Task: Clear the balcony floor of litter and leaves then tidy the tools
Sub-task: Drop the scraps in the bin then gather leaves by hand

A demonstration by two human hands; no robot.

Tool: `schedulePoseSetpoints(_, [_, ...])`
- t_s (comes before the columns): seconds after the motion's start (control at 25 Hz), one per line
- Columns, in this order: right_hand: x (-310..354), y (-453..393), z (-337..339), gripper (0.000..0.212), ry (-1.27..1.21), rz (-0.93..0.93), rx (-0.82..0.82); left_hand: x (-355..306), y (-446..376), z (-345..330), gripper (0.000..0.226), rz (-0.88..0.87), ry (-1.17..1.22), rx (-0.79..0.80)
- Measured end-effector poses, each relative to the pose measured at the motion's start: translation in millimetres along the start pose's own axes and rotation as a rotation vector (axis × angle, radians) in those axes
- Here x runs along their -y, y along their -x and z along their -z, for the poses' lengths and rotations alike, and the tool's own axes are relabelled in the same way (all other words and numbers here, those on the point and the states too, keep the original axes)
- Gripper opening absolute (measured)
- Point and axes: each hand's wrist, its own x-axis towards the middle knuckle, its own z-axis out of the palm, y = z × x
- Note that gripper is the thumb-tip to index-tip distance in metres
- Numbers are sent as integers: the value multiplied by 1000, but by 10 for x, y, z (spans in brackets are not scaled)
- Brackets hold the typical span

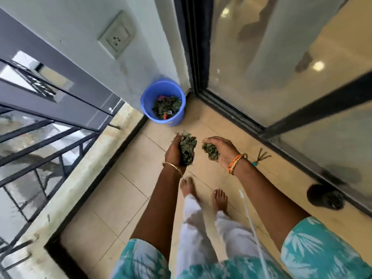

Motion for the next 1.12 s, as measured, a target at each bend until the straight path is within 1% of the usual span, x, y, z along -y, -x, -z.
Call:
schedulePoseSetpoints(0.16, [330,-912,-583,14,-3,2,27,-591,-897,239,26,-59,25,-17])
schedulePoseSetpoints(0.24, [434,-1433,-862,11,18,-9,15,-816,-1406,424,30,-65,67,-42])
schedulePoseSetpoints(0.32, [470,-1977,-1123,8,13,-41,8,-986,-1906,641,41,-57,84,-87])
schedulePoseSetpoints(0.44, [425,-2631,-1378,10,-49,-113,-16,-1155,-2461,862,41,-30,13,-199])
schedulePoseSetpoints(0.52, [385,-2957,-1509,11,-101,-132,-30,-1248,-2787,975,56,-45,-91,-276])
schedulePoseSetpoints(0.6, [379,-3215,-1618,11,-116,-123,-49,-1298,-3105,1076,80,-29,-144,-272])
schedulePoseSetpoints(0.64, [382,-3337,-1663,9,-92,-124,-61,-1355,-3205,1089,86,4,-171,-274])
schedulePoseSetpoints(0.68, [391,-3431,-1702,5,-58,-130,-75,-1448,-3217,1051,83,32,-201,-289])
schedulePoseSetpoints(0.72, [390,-3519,-1727,8,-14,-139,-89,-1526,-3242,1037,74,70,-190,-315])
schedulePoseSetpoints(0.8, [378,-3607,-1735,19,81,-159,-117,-1620,-3243,1034,53,121,-154,-347])
schedulePoseSetpoints(0.88, [363,-3632,-1706,32,146,-159,-150,-1636,-3217,1031,31,140,-218,-363])
schedulePoseSetpoints(0.96, [380,-3614,-1688,38,148,-141,-162,-1656,-3132,995,17,110,-312,-398])
schedulePoseSetpoints(1.0, [394,-3584,-1684,36,153,-131,-166,-1661,-3105,981,15,67,-362,-412])
schedulePoseSetpoints(1.04, [413,-3543,-1682,32,163,-114,-173,-1665,-3071,969,17,13,-417,-413])
schedulePoseSetpoints(1.12, [430,-3460,-1669,18,200,-25,-204,-1668,-2963,924,30,-88,-592,-408])
